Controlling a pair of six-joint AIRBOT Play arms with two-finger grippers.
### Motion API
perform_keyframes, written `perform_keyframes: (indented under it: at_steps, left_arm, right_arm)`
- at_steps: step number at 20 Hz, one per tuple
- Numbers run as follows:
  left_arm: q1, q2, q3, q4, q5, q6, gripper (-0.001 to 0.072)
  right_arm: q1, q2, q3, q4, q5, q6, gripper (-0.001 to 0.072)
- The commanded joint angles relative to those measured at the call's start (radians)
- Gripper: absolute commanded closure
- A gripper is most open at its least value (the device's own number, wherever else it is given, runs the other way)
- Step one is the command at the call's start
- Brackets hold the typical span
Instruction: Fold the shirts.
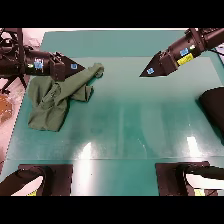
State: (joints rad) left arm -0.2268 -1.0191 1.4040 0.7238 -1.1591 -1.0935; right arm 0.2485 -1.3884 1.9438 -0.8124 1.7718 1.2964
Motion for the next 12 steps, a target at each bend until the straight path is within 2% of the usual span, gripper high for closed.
perform_keyframes:
  at_steps: [1,7,12]
  left_arm:
    - [0.0,-0.001,0.0,0.0,0.0,0.0,0.0677]
    - [0.0,-0.001,0.0,0.0,0.0,0.0,0.0677]
    - [0.0,-0.001,0.0,0.0,0.001,0.0,0.0677]
  right_arm:
    - [0.001,0.0,0.0,0.0,0.0,0.0,0.0687]
    - [0.001,0.0,0.0,0.0,-0.004,-0.015,0.0687]
    - [0.001,0.0,0.0,0.0,-0.219,-0.023,0.0687]
